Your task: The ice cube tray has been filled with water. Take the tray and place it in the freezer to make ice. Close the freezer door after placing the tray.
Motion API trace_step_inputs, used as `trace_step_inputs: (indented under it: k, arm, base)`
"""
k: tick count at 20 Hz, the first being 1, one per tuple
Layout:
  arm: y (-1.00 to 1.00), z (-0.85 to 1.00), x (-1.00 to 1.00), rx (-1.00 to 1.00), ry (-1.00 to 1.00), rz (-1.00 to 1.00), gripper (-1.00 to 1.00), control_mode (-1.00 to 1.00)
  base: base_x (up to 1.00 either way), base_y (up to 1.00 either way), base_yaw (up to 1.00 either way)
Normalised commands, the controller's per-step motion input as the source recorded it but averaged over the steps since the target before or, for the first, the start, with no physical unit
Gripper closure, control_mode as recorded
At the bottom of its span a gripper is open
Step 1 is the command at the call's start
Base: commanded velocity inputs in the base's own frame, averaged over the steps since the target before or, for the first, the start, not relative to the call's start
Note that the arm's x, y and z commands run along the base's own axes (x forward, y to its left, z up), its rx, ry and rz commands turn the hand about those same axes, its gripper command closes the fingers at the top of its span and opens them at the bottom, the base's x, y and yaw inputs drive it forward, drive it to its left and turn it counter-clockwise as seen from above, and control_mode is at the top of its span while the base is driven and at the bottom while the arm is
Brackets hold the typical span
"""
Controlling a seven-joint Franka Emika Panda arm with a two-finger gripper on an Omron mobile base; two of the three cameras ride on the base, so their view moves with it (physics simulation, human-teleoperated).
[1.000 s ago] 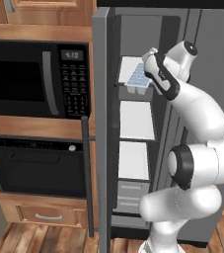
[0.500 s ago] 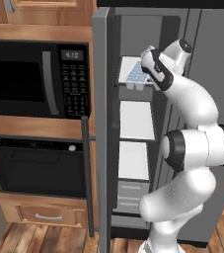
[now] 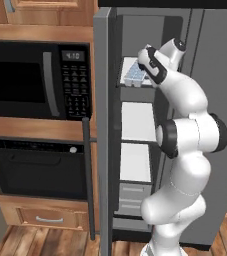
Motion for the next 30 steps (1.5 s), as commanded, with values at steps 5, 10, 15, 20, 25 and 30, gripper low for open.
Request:
trace_step_inputs:
  k: [5,10,15,20,25,30]
  arm:
    - [-0.01,0.00,0.42,0.00,0.02,0.00,1.00,-1.00]
    - [0.00,0.00,0.44,-0.01,0.03,0.00,1.00,-1.00]
    - [0.00,0.00,0.41,-0.01,0.03,0.00,1.00,-1.00]
    - [0.00,-0.02,0.39,-0.01,0.03,0.00,1.00,-1.00]
    - [0.00,-0.14,0.44,-0.02,0.03,0.00,1.00,-1.00]
    - [-0.03,-0.33,0.49,-0.03,0.02,0.00,1.00,-1.00]
  base:
    - [0.00,0.00,0.00]
    - [0.00,0.00,0.00]
    - [0.00,0.00,0.00]
    - [0.00,0.00,0.00]
    - [0.00,0.00,0.00]
    - [0.00,0.00,0.00]
